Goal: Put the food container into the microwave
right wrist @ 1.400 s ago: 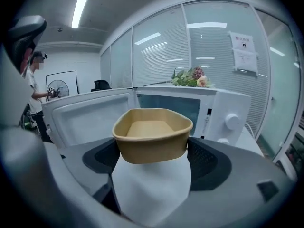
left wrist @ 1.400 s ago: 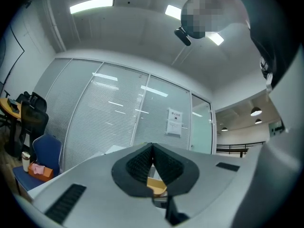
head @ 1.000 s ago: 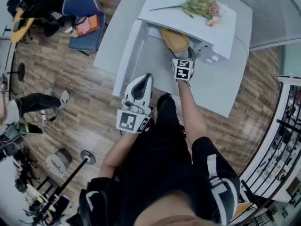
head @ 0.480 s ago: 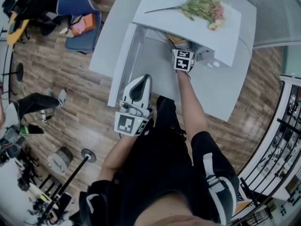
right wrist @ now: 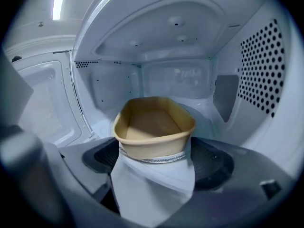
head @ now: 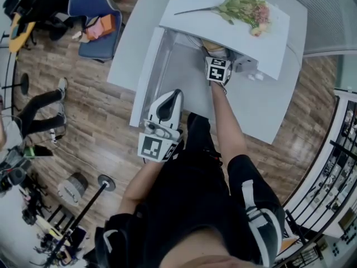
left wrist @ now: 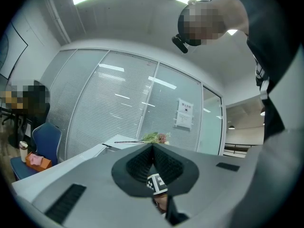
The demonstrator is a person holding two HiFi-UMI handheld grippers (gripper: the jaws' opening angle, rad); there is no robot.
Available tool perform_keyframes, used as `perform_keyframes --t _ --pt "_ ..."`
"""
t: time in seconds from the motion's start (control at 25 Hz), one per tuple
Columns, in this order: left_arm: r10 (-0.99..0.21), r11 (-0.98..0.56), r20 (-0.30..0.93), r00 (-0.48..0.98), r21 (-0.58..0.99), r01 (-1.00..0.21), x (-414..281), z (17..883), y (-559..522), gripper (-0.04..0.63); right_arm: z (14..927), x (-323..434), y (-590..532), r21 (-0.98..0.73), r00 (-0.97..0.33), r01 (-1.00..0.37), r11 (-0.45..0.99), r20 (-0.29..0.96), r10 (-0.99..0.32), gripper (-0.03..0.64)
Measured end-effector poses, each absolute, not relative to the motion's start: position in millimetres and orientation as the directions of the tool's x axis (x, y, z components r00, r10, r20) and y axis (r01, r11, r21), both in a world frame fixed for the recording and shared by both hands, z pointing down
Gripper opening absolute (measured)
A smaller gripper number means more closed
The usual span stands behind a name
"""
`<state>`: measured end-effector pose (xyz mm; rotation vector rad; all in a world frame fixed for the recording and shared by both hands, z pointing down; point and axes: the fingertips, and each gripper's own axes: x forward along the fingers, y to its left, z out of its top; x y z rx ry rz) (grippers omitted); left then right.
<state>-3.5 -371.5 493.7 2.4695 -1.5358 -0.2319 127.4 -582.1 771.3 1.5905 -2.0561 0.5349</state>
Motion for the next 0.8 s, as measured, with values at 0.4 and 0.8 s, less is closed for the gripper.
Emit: perform_keyframes --t 0.4,0.8 --pt "-0.883 -0.46 -0.048 0.467 0.285 -0.841 -14.5 465.7 -335.2 0.021 736.4 120.0 -498.2 -0.061 -0.247 -0.962 0.266 0.608 -0.755 0.462" --pt "-0.815 -0.579 -0.146 0.561 0.248 -0.777 -53.8 396.9 -222.7 0.021 575.3 103.9 -299.2 -0.117 -0.249 -0.969 0.219 0.466 -0.849 0.1"
